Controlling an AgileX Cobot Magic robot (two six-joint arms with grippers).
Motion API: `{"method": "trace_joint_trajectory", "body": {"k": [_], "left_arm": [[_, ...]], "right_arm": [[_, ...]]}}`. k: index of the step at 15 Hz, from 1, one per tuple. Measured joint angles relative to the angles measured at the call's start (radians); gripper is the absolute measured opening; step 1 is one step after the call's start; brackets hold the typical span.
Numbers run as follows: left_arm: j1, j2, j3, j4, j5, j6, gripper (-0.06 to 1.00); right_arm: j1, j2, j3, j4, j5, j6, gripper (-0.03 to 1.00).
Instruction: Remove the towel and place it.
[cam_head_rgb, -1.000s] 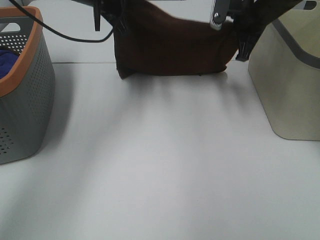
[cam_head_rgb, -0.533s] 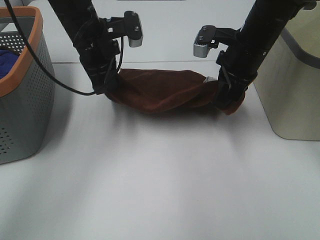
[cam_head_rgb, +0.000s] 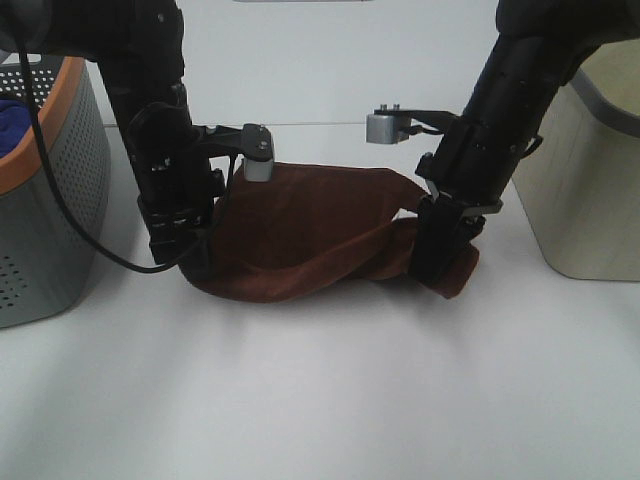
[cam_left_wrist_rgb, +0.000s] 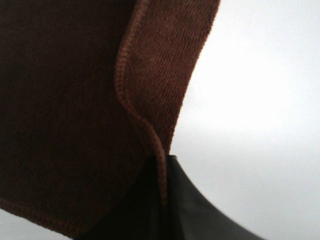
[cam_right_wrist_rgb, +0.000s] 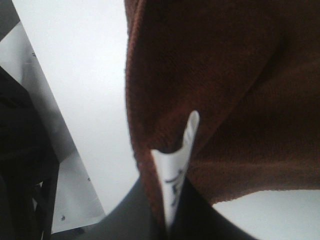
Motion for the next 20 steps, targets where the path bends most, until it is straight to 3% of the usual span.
{"method": "trace_joint_trajectory", "body": {"k": [5, 7, 9, 10, 12, 14, 17, 20], "left_arm": [[0.000, 0.000, 0.026, -0.001, 0.002, 0.002, 0.00], [0.000, 0.000, 0.026, 0.006, 0.002, 0.027, 0.05], [0.000, 0.000, 0.026, 0.032, 0.002, 0.027, 0.33], [0.000, 0.000, 0.026, 0.037, 0.002, 0.027, 0.54], [0.000, 0.000, 0.026, 0.036, 0.002, 0.028, 0.86], [0.000, 0.000, 0.026, 0.026, 0.002, 0.029, 0.97], [0.000, 0.001, 0.009, 0.025, 0.002, 0.021, 0.99], [0.000, 0.000, -0.103, 0.024, 0.002, -0.041, 0.99]], "right_arm": [[0.001, 0.000, 0.137, 0.007, -0.003, 0.009, 0.03], [0.001, 0.000, 0.165, 0.023, -0.006, 0.062, 0.25], [0.001, 0.000, 0.171, 0.038, -0.040, 0.168, 0.56], [0.001, 0.000, 0.171, 0.044, -0.059, 0.214, 0.70], [0.001, 0.000, 0.171, 0.045, -0.075, 0.265, 0.87], [0.001, 0.000, 0.171, 0.048, -0.076, 0.320, 0.90], [0.001, -0.029, 0.171, 0.048, -0.068, 0.388, 0.91], [0.001, -0.119, 0.087, 0.019, -0.024, 0.390, 0.91]]}}
